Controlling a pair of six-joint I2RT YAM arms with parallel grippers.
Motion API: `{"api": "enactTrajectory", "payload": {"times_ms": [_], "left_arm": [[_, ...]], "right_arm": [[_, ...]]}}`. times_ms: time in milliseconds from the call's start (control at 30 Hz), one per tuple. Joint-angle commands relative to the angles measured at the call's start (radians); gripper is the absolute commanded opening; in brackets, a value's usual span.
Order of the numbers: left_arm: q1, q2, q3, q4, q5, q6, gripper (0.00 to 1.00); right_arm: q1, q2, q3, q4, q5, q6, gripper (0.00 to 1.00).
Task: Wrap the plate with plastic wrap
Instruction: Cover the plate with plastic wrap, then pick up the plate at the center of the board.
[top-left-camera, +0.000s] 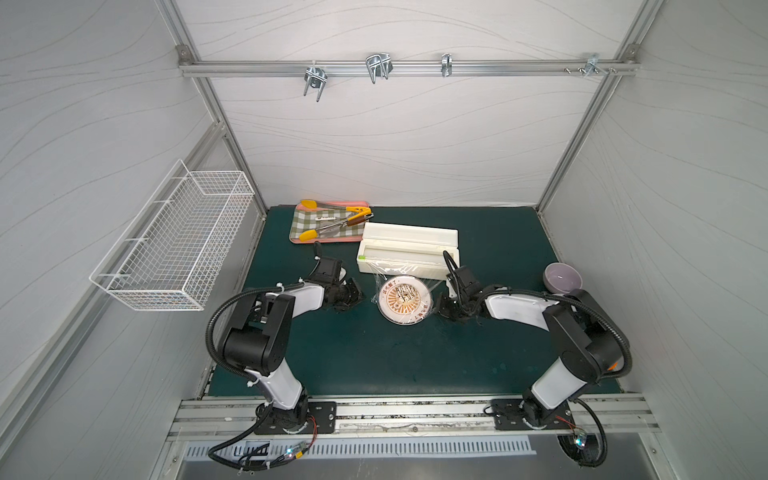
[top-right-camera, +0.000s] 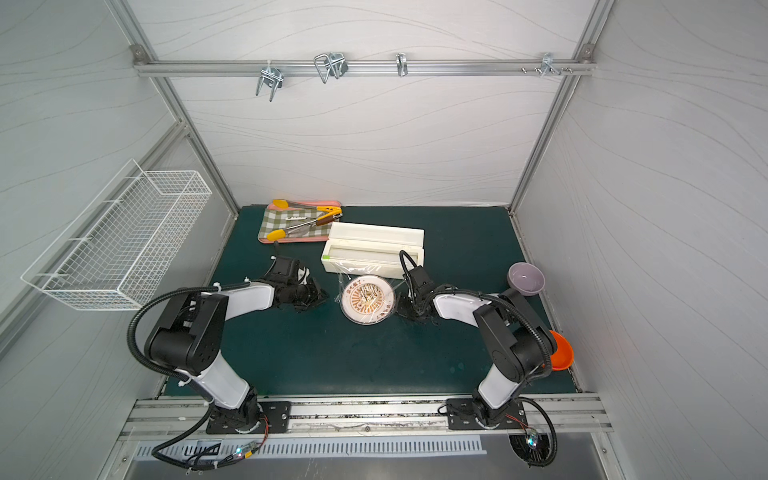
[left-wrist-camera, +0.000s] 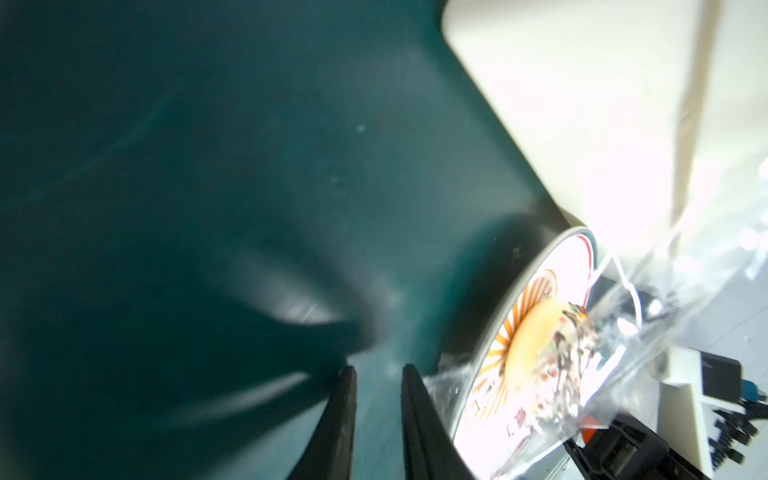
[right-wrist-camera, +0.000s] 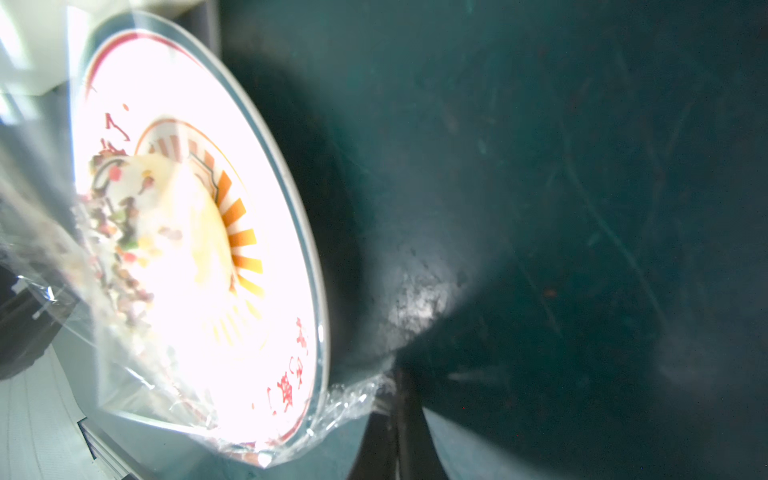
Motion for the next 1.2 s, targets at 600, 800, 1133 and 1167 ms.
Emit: {"api": "enactTrajectory", "payload": {"times_ms": [600, 800, 1133, 1167], "left_arm": [[-0.145, -0.013, -0.054, 0.243, 0.04, -0.031, 0.32], [-0.146, 0.056, -0.035, 0.31, 0.039, -0.047, 0.29], [-0.144, 0.136, -0.058, 0.425, 0.055, -0.076, 0.18], [-0.144, 0.136, -0.069, 0.454, 0.06, -0.089, 0.16]], "right_arm": [[-0.005, 0.108, -0.033, 0.055, 0.14, 0.019, 0.0], [-0.005, 0.112, -0.032, 0.059, 0.139, 0.021, 0.0], [-0.005, 0.125, -0.03, 0.064, 0.145, 0.028, 0.0], [-0.004, 0.125, -0.033, 0.065, 0.148, 0.032, 0.0]]}}
